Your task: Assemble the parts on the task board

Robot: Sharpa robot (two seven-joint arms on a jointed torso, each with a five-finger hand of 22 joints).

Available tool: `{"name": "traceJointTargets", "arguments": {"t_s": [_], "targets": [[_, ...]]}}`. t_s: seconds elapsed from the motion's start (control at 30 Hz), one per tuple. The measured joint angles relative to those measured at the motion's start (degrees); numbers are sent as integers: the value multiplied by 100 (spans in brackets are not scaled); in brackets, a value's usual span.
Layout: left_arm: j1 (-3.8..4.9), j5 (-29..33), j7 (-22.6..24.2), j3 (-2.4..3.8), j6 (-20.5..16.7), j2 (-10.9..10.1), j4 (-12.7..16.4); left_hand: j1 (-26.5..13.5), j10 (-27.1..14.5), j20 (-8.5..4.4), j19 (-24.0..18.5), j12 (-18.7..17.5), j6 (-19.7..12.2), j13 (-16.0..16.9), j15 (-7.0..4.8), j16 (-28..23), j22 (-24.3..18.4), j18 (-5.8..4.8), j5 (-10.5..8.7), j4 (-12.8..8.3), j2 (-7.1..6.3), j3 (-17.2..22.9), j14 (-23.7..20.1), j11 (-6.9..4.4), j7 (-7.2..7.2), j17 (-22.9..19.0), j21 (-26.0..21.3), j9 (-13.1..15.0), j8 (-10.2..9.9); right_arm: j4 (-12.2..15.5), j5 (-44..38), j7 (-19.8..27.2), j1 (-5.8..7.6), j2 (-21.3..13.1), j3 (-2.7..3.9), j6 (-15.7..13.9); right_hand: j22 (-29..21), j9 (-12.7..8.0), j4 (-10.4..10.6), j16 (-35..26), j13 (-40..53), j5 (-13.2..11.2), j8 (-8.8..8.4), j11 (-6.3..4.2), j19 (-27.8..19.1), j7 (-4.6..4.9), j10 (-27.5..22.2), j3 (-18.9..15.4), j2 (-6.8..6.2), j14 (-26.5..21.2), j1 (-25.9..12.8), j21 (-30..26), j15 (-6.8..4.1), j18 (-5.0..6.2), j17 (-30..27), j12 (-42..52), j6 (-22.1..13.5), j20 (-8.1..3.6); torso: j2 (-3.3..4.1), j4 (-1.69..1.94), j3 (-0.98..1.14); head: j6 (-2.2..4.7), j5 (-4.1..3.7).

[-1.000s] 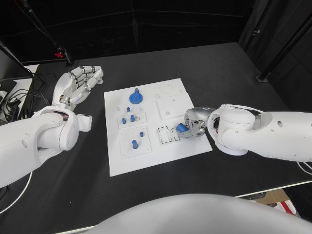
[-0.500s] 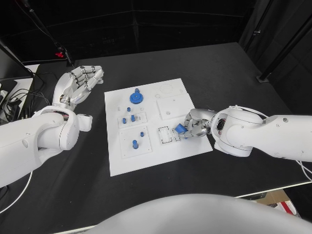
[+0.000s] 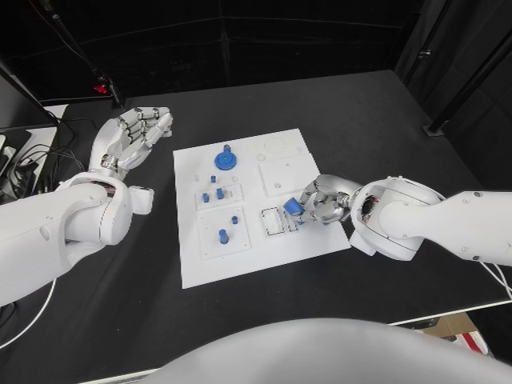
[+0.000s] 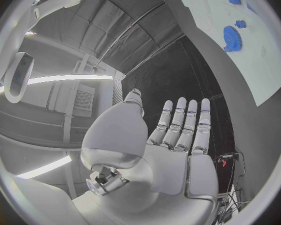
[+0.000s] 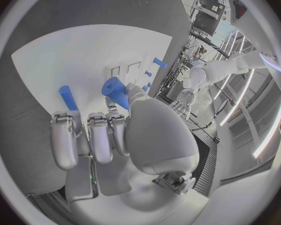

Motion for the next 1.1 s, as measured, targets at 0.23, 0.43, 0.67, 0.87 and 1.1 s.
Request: {"name": "traceJointTargets", "arguments": {"t_s": [0.23, 0.43, 0.67, 0.87, 1.1], "targets": [[-2, 0, 0, 0, 6, 24, -24, 13, 0, 0, 0, 0, 0, 0, 0, 0, 0, 0, 0, 0, 13, 0, 0, 0, 0, -3, 0, -3, 0, 101, 484, 394, 51, -134, 7, -187, 0, -10, 4, 0, 0, 179, -55, 0, 0, 4, 0, 12, -10, 0, 4, 0, 0, 0, -1, 0, 4, 0, -4, 0, 1, 0, 21], [-6, 0, 0, 0, 9, 39, -39, 13, 0, 0, 0, 0, 0, 0, 0, 0, 0, 0, 0, 0, 13, 0, 0, 0, 0, -3, 0, -3, 0, 95, 1203, 667, 81, -98, 9, -185, 0, -55, 1, 0, 0, 468, -156, 0, 0, 32, 0, 157, -146, 0, -137, 0, 1, 0, -1, 0, 32, 0, -4, 3, 2, 0, 52], [-6, 0, 0, 0, 12, 72, -53, 13, 0, 0, 0, 0, 0, 0, 0, 0, 0, 0, 0, 0, 13, 0, 0, 0, 0, -3, 0, -3, 0, -75, 1994, 794, 88, 68, 9, 17, 0, -93, 181, 0, 0, 699, -233, 22, 0, 101, -21, 24, -105, 0, -355, 0, 1, 0, -1, 0, 102, 1, -1, 9, -2, 0, 83], [-6, 0, 0, 0, 14, 77, -59, 13, 0, 0, 0, 0, 0, 0, 0, 0, 0, 0, 0, 0, 13, 0, 0, 0, 0, -2, 0, -3, 0, -213, 2289, 734, 89, 224, 9, 265, 0, -120, 220, 0, 0, 701, -279, 43, 0, 104, 0, -15, -73, 0, -387, 0, 2, 0, -1, 0, 105, 1, 1, 8, -2, 0, 133], [-7, 0, 0, 0, 17, 77, -61, 13, 0, 0, 0, 0, 0, 0, 0, 0, 1, -1, 0, 0, 13, 0, 0, 0, 0, -2, 0, -3, 0, -286, 2354, 608, 89, 338, 6, 446, 0, -120, 242, 0, 0, 701, -288, 43, 0, 104, 0, -37, -53, 0, -422, 0, 2, 0, -2, 0, 106, 1, 2, 0, 2, 0, 174]]}}
